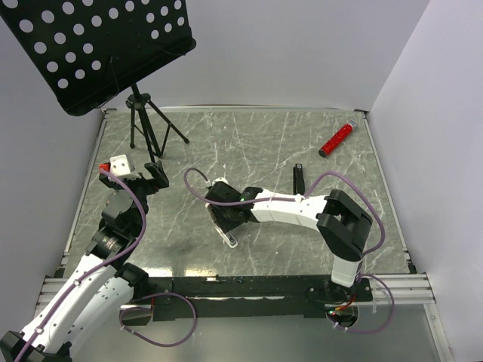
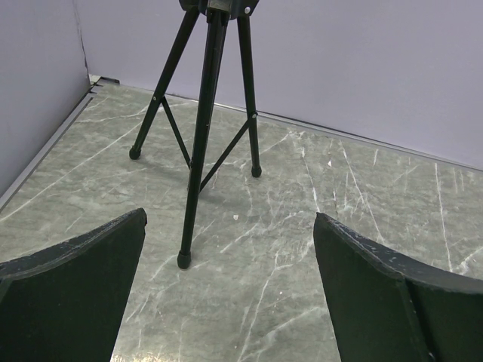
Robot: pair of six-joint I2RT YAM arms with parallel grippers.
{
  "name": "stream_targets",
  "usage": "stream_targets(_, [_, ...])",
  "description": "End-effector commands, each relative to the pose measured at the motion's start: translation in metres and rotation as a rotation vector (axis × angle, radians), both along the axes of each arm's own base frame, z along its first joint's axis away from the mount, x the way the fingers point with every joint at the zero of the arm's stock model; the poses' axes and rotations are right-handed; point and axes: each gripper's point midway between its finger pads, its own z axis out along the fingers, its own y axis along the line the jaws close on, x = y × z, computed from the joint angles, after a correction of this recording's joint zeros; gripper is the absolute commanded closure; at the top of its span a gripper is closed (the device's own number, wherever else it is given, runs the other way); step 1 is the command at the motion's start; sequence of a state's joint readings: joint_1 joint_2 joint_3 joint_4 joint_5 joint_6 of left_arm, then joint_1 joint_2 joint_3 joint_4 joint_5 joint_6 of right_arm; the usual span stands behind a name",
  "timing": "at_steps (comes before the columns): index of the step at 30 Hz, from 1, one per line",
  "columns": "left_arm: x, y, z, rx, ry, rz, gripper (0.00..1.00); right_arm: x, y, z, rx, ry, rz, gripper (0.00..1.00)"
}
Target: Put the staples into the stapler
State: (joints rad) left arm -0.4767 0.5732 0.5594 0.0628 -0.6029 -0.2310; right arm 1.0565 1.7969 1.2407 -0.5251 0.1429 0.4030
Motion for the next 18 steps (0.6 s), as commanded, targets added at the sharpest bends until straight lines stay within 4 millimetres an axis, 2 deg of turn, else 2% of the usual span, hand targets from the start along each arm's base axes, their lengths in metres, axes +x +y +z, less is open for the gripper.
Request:
stream_targets(1, [0.000, 0.001, 0.005, -0.013, -0.023, 0.007, 0.03, 0.013, 0.008, 0.019, 0.034, -0.049, -0.020, 0.52])
stream_targets(18, [0.000, 0.001, 0.006, -0.012, -0.024, 0.006, 0.03, -0.001, 0.000, -0.003, -0.006, 0.016, 0.027, 0.52])
